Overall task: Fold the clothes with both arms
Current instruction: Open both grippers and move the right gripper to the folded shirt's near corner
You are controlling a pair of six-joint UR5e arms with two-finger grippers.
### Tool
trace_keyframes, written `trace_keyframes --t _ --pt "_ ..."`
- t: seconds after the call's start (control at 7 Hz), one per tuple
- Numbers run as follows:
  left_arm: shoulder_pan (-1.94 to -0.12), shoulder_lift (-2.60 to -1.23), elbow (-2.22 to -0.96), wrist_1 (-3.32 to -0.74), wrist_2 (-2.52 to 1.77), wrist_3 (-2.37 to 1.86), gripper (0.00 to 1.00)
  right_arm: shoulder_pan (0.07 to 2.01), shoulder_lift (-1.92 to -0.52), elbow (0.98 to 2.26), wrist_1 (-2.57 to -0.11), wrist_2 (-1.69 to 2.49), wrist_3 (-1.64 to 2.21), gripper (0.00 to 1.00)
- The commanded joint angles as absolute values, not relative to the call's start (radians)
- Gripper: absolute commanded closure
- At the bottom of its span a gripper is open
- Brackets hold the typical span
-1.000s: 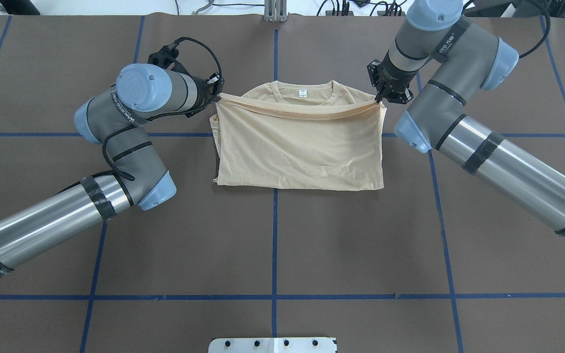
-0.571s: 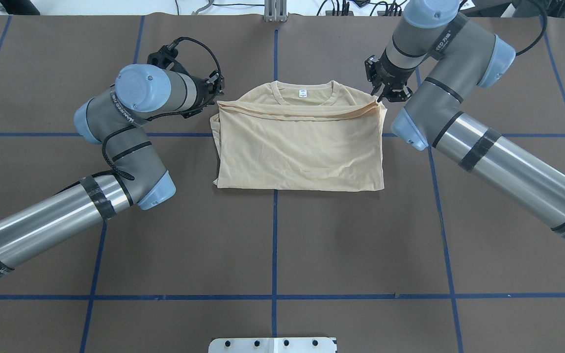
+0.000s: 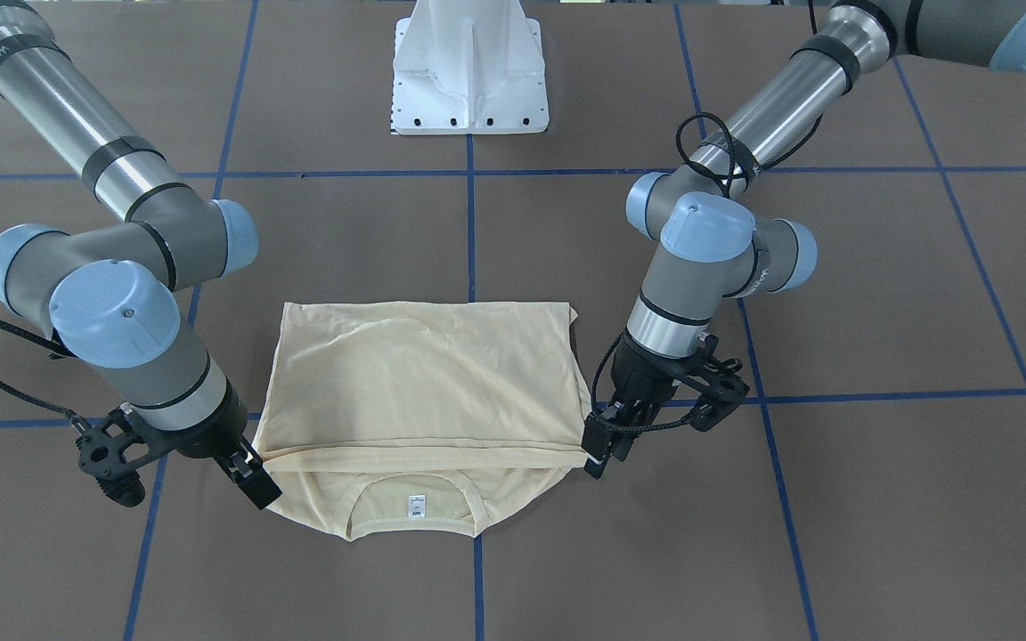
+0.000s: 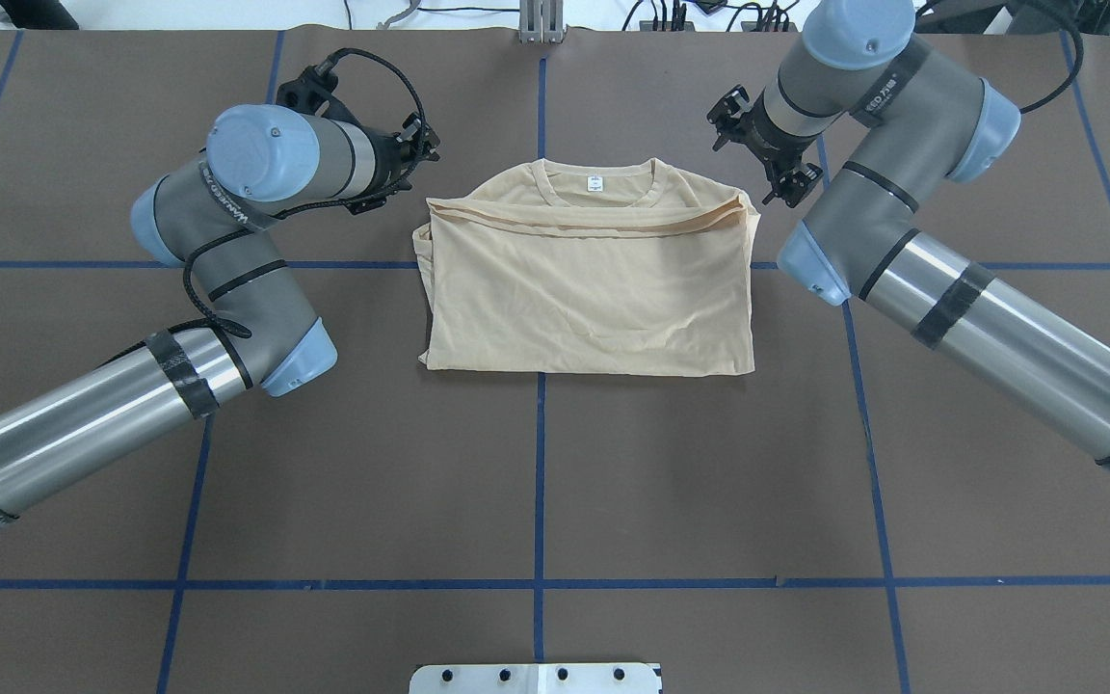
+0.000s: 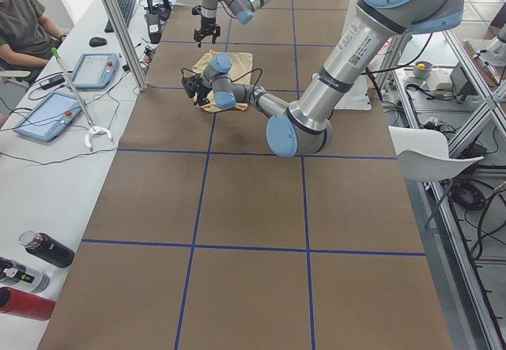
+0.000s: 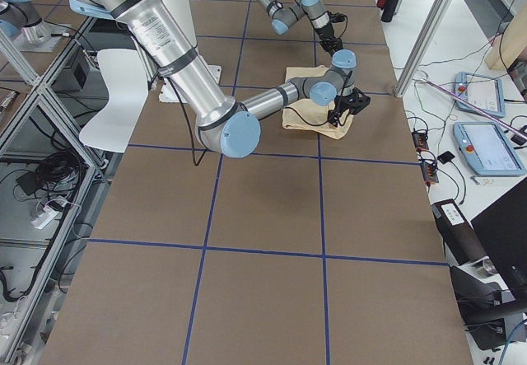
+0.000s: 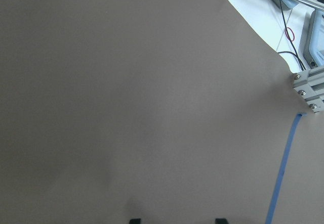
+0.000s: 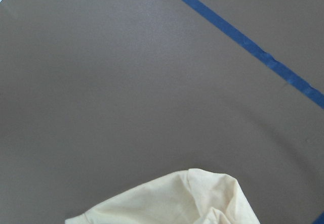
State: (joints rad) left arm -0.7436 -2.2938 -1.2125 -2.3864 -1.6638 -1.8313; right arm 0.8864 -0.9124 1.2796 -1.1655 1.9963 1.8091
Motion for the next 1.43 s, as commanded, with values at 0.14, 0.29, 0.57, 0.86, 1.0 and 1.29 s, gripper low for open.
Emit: trace_keyframes --t 0.14,0.29,0.57,0.86,1.0,1.29 --pt "-0.764 -2.275 -1.284 -2.372 -1.669 -1.829 0.43 0.713 -1.225 1.692 -1.117 1.849 1.878 0.01" --pt "-0.764 -2.275 -1.29 -2.368 -1.669 -1.829 0.43 0.672 -1.254 1.742 -1.12 1.827 1.926 0.06" --pt "-0.762 -2.275 -1.29 -2.368 -1.667 -1.829 0.43 0.579 -1.272 1.743 -1.118 1.722 1.979 0.16" --pt "-0.761 -2.275 -1.29 -2.362 -1.667 -1.83 0.43 0.569 -1.281 1.735 -1.118 1.715 1.979 0.23" --pt "-0.761 -2.275 -1.29 -2.361 -1.667 -1.83 0.43 0.565 -1.287 1.726 -1.117 1.717 1.979 0.32" --pt "-0.761 -2.275 -1.29 -2.359 -1.667 -1.83 0.43 0.558 -1.295 1.743 -1.117 1.72 1.996 0.71"
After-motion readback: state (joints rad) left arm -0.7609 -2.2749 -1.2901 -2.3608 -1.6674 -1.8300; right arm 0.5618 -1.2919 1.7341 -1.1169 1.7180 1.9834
